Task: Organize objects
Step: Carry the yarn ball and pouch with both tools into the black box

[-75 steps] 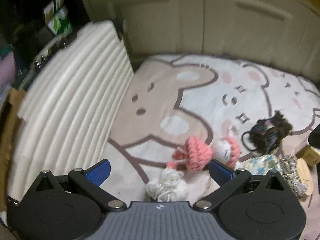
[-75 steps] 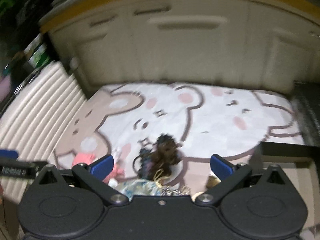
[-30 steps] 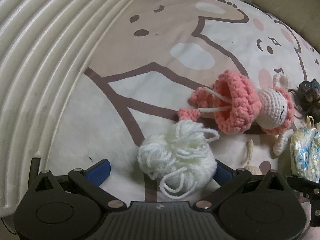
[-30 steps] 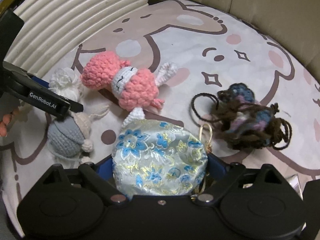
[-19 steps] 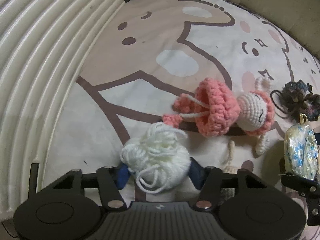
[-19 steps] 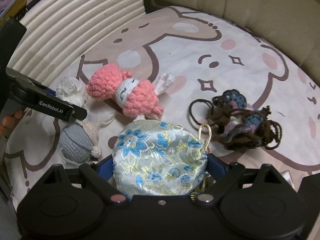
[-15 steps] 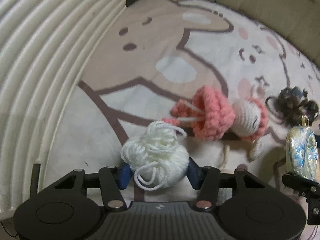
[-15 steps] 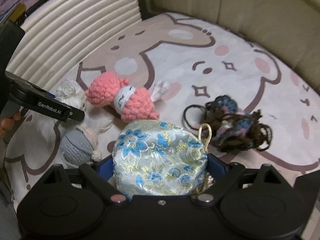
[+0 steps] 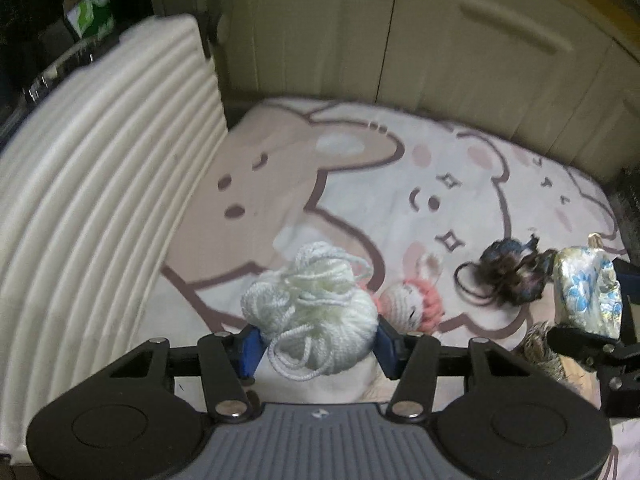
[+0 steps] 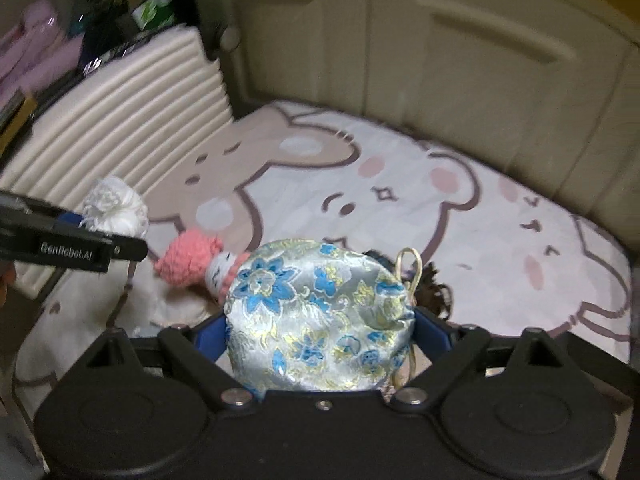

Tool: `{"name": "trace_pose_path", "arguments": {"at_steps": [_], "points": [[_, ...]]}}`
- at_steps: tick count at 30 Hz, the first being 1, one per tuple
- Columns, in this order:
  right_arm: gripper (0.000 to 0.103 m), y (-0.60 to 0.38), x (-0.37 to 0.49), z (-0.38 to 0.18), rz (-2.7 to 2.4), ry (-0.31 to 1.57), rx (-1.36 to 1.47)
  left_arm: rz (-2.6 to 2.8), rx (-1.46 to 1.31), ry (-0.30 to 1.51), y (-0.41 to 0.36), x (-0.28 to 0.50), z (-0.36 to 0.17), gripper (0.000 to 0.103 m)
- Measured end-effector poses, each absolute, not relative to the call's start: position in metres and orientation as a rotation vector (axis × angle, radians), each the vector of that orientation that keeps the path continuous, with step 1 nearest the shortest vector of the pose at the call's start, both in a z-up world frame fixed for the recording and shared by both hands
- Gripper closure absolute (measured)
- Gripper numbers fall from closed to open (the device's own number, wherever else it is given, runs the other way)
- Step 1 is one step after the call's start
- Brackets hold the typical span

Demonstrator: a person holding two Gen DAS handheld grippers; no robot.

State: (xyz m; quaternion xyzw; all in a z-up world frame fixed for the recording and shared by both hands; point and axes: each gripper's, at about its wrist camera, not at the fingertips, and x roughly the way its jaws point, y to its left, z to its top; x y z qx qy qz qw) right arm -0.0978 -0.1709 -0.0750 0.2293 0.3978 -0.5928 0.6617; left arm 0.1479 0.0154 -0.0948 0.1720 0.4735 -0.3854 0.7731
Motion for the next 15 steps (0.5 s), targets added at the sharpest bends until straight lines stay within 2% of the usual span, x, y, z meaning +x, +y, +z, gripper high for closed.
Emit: {"name": "trace_pose_path", "arguments": {"at_steps": [15], "points": [[0.009, -0.144, -0.122, -0.029, -1.625, 0.762, 0.527, -0.905, 0.324, 0.899, 0.012, 0.119, -0.046, 0.047]]}}
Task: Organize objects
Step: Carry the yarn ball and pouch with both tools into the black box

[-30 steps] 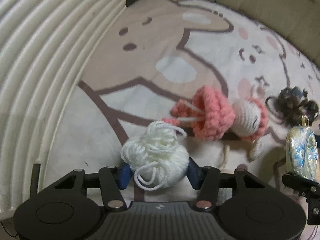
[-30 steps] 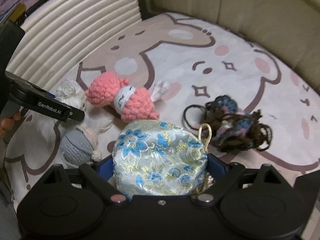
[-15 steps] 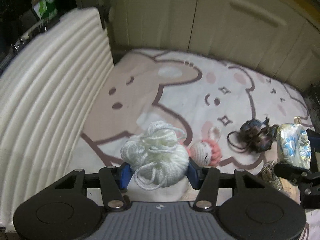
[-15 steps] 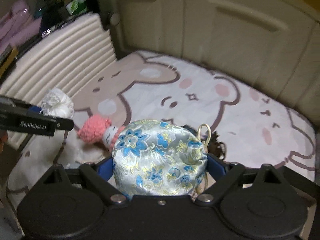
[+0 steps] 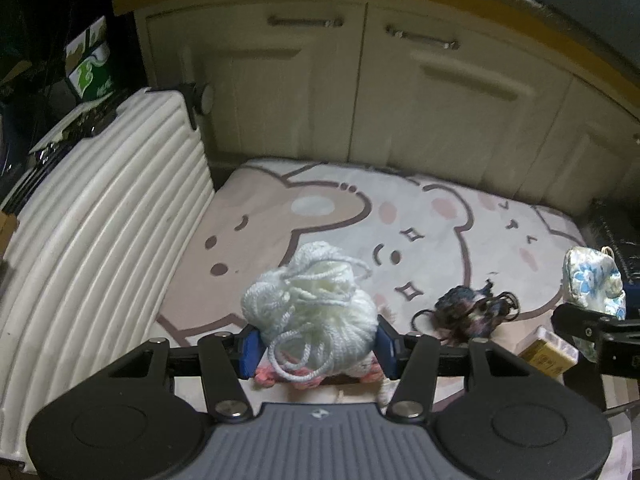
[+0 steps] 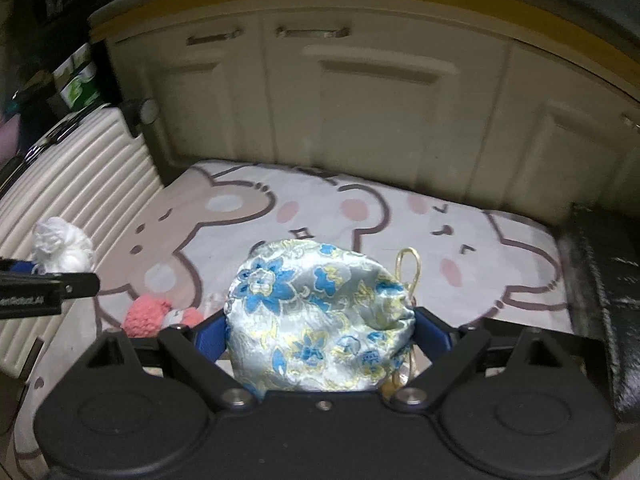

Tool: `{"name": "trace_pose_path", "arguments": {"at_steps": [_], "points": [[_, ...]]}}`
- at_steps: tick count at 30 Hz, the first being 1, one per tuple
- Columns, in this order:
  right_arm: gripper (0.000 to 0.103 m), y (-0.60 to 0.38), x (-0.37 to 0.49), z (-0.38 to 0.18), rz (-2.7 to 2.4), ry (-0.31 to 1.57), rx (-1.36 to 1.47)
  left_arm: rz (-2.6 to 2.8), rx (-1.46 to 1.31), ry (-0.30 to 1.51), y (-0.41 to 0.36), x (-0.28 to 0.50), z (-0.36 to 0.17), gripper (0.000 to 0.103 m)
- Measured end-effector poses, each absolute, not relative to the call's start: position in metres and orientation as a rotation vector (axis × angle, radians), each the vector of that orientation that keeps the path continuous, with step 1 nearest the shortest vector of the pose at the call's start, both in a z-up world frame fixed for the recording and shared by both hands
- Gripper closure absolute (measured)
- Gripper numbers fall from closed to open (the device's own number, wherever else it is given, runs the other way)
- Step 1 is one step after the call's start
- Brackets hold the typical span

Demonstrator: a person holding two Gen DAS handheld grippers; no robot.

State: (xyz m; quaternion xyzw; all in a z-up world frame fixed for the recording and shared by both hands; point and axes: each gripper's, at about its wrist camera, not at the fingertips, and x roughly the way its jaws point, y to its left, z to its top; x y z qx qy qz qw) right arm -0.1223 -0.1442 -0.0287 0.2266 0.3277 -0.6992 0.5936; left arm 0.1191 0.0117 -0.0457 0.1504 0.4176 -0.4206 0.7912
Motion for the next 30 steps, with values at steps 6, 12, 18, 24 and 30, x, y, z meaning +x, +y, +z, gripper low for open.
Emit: {"name": "trace_pose_path", "arguments": {"at_steps": [6, 12, 18, 24, 30], "points": [[0.009, -0.137, -0.125, -0.021, -1.701, 0.760, 0.526, -0.908, 0.347, 0.852, 0.011, 0.106, -0.037, 0.047], [0.009, -0.132, -0.125, -0.016, -1.731, 0.766, 0.506, -0.919, 0.351, 0.838, 0.010, 0.102, -0.032, 0.047], [0.009, -0.125, -0.133, -0.010, -1.773, 0.769, 0.487, -0.953, 0.344, 0.830, 0.001, 0.092, -0.026, 0.047], [0.009, -0.112, -0.153, -0.004, -1.826, 0.770, 0.486, -1.000, 0.358, 0.832, -0.018, 0.070, -0.024, 0.047], [0.009, -0.099, -0.180, 0.003, -1.891, 0.760, 0.501, -1.061, 0.365, 0.841, -0.035, 0.044, -0.022, 0.047]]}}
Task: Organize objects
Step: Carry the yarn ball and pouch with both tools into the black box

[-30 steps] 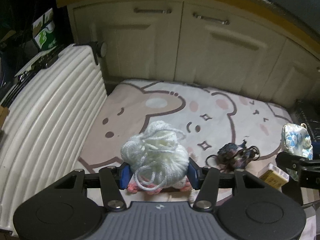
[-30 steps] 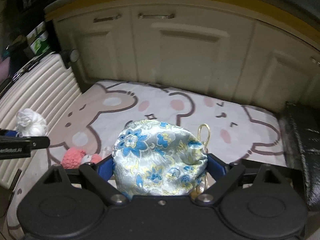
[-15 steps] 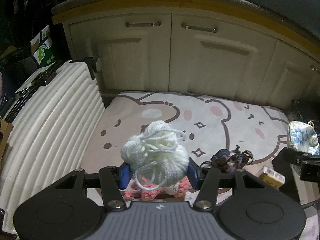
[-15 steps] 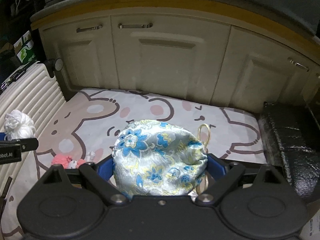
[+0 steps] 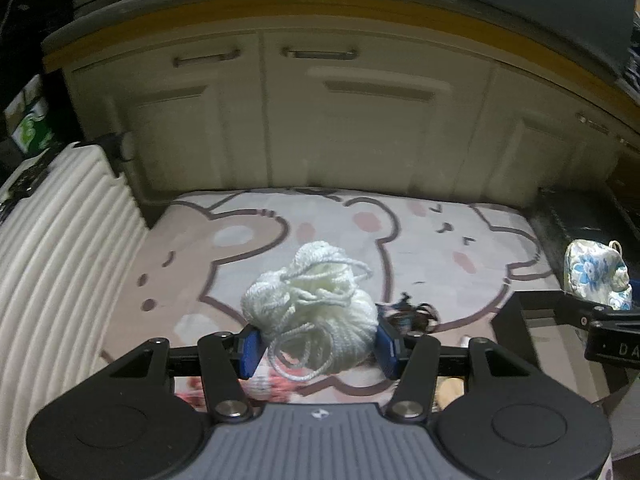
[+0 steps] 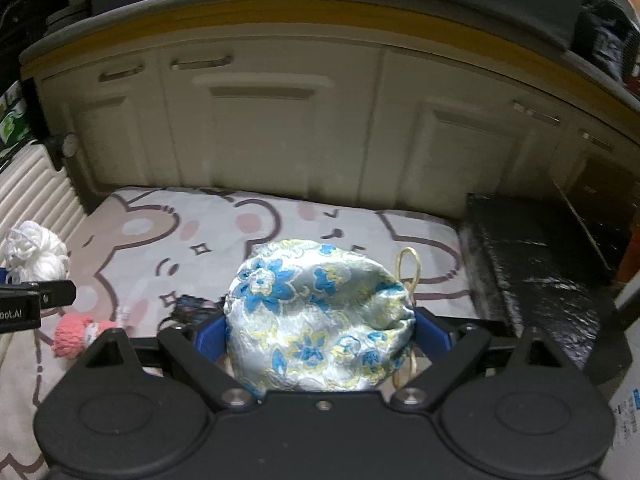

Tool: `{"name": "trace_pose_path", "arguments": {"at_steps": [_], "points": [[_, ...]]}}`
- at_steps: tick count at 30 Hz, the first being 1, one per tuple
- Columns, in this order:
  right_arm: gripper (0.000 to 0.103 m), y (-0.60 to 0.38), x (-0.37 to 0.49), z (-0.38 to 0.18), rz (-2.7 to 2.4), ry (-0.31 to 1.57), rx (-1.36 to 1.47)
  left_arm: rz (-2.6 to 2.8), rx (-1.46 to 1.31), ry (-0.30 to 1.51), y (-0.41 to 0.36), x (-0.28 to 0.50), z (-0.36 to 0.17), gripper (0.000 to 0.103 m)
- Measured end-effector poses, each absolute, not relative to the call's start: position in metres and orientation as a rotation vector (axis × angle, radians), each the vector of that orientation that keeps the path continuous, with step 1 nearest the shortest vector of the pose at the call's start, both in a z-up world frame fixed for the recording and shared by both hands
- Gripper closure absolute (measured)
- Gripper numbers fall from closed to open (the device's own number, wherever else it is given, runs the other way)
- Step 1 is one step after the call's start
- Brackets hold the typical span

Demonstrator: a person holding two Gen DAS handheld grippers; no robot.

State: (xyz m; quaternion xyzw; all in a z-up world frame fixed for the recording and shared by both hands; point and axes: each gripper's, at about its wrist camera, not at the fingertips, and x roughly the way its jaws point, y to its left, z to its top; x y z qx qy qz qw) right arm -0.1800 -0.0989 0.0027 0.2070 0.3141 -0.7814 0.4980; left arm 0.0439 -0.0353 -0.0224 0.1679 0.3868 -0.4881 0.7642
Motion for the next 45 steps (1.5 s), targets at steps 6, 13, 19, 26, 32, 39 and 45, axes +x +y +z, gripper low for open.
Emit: {"name": "trace_pose_path", "arguments": {"at_steps": [6, 13, 19, 26, 32, 39, 45], "points": [[0.009, -0.086, -0.206, 0.007, -1.942, 0.757, 0.510, -1.119, 0.377, 0.848, -0.051, 0.018, -0.022, 0.047], [0.009, -0.069, -0.239, 0.009, -2.007, 0.747, 0.542, -1.192, 0.374, 0.871, -0.071, -0.011, -0.025, 0.047], [0.009, -0.057, -0.266, 0.011, -2.064, 0.718, 0.582, -1.266, 0.398, 0.858, -0.085, -0.042, -0.026, 0.047], [0.009, -0.044, -0.295, 0.007, -2.122, 0.711, 0.642, -1.358, 0.413, 0.878, -0.098, -0.071, -0.033, 0.047], [0.009, -0.036, -0.319, -0.004, -2.167, 0.709, 0.733, -1.453, 0.409, 0.935, -0.111, -0.093, -0.042, 0.047], [0.009, -0.031, -0.338, -0.019, -2.179, 0.674, 0.861, -1.541, 0.429, 1.008, -0.121, -0.116, -0.055, 0.047], [0.009, -0.036, -0.346, -0.035, -2.168, 0.673, 0.950, -1.580, 0.446, 1.075, -0.127, -0.127, -0.065, 0.047]]}}
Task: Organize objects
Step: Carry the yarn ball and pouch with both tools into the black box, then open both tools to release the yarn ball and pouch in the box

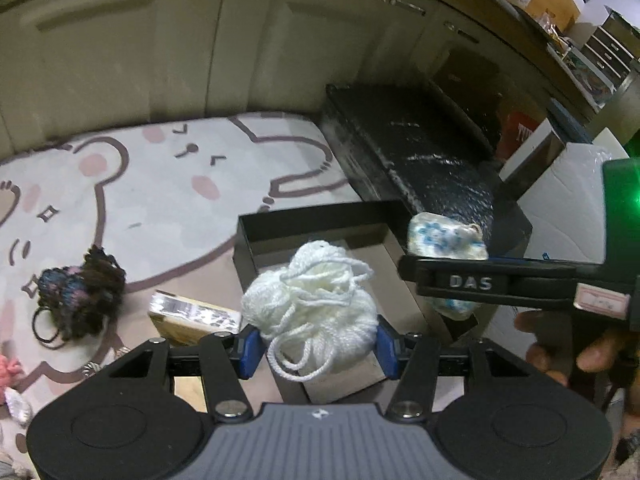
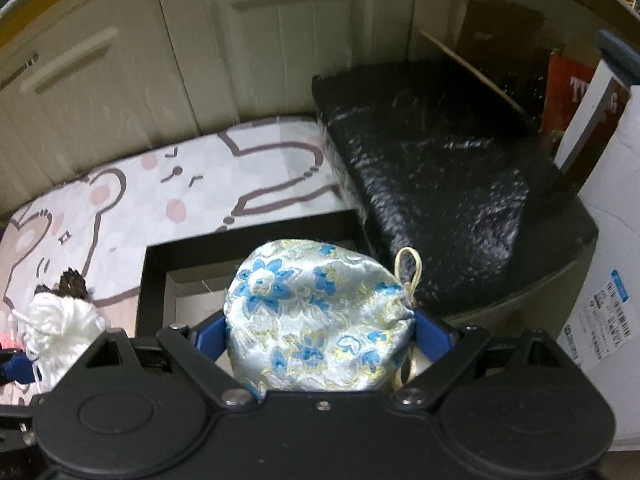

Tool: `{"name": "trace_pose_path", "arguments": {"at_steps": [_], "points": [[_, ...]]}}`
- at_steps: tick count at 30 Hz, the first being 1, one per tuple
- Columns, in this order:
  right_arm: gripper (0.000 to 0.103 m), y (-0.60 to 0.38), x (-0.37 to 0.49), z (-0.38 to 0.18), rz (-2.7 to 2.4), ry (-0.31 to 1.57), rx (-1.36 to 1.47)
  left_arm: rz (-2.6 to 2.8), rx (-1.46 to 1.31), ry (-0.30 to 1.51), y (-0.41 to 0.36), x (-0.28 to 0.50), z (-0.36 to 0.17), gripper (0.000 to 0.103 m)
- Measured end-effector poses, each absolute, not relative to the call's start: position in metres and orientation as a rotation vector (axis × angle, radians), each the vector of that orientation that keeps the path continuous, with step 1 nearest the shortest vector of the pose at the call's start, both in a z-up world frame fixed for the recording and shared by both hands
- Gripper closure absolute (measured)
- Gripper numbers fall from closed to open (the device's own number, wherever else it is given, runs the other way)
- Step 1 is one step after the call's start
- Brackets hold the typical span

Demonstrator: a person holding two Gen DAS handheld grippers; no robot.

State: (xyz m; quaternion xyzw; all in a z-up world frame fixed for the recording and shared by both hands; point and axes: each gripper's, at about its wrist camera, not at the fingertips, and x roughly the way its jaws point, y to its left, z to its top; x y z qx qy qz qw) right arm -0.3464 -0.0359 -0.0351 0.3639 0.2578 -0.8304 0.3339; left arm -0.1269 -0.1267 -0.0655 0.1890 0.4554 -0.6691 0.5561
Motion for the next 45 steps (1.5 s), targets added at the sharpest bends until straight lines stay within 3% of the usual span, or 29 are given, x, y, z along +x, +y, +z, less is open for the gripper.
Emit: {"name": "trace_pose_path", "arguments": {"at_steps": [19, 21, 24, 45], "points": [[0.001, -0.036, -0.355, -0.050, -2.188, 0.624, 1.155, -1.602, 0.531, 1.157, -0.147, -0.149, -0.093, 0.047], [0.001, -0.037, -0.352, -0.048, -2.191, 0.646, 1.145, -1.602, 0.529, 1.153, -0.147, -0.150, -0.094, 0.041], [0.002, -0.037, -0.348, -0.046, -2.189, 0.666, 1.142, -1.566, 0.545, 1.154, -0.147, -0.149, -0.093, 0.024], [0.005, -0.019, -0.337, -0.021, -2.296, 0.604, 1.144, -1.506, 0.572, 1.095, -0.131, -0.134, -0.073, 0.024]]}}
